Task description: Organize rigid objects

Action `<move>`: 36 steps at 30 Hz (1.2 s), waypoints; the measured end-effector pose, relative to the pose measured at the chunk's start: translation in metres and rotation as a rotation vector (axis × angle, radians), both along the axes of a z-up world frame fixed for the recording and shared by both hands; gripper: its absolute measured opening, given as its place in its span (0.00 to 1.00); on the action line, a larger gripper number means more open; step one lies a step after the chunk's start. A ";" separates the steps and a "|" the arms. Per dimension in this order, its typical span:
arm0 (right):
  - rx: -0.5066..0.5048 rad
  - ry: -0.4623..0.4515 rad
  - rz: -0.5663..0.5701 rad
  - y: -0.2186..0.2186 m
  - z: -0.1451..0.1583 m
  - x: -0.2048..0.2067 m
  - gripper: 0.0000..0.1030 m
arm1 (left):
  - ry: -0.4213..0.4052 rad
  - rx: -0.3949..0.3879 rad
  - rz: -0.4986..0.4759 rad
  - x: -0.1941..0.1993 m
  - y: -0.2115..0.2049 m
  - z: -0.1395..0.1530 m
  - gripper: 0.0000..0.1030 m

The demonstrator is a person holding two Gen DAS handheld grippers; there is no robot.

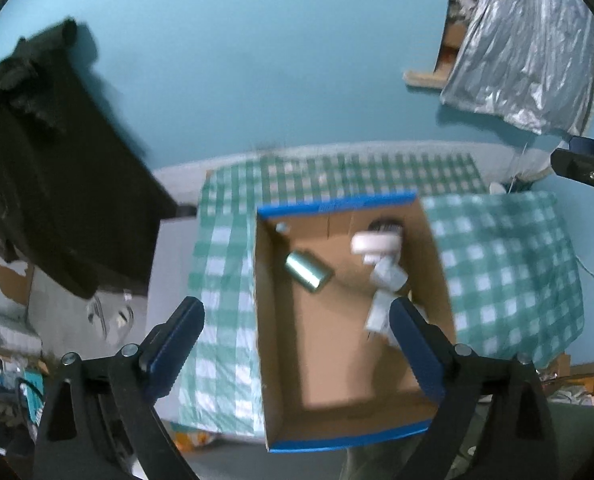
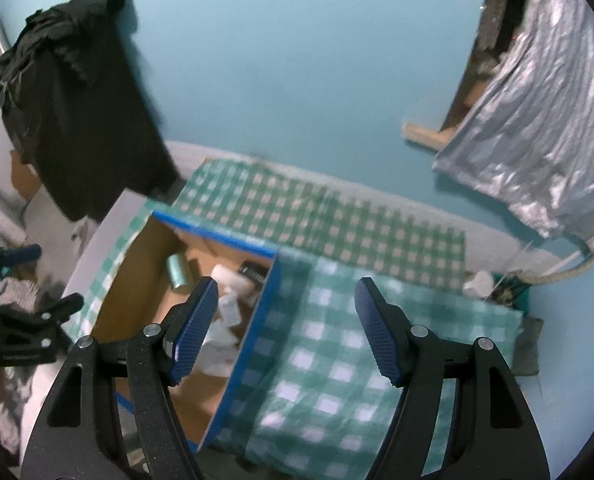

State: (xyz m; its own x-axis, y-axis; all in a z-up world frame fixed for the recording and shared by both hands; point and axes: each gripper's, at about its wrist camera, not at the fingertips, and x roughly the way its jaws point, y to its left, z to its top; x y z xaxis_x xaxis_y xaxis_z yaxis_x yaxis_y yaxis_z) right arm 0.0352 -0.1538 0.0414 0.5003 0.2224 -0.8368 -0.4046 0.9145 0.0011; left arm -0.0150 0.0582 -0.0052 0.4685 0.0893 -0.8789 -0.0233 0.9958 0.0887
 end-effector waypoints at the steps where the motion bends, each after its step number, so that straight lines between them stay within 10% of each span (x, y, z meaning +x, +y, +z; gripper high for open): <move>1: 0.000 -0.018 -0.008 -0.003 0.006 -0.002 0.68 | -0.016 0.005 -0.013 0.000 -0.005 0.008 0.92; 11: 0.020 -0.114 -0.111 -0.039 0.035 -0.014 0.68 | -0.140 0.007 -0.010 0.000 -0.025 0.052 0.92; 36: 0.052 -0.095 -0.124 -0.075 0.031 -0.016 0.68 | -0.125 -0.009 0.026 -0.007 -0.051 0.058 0.99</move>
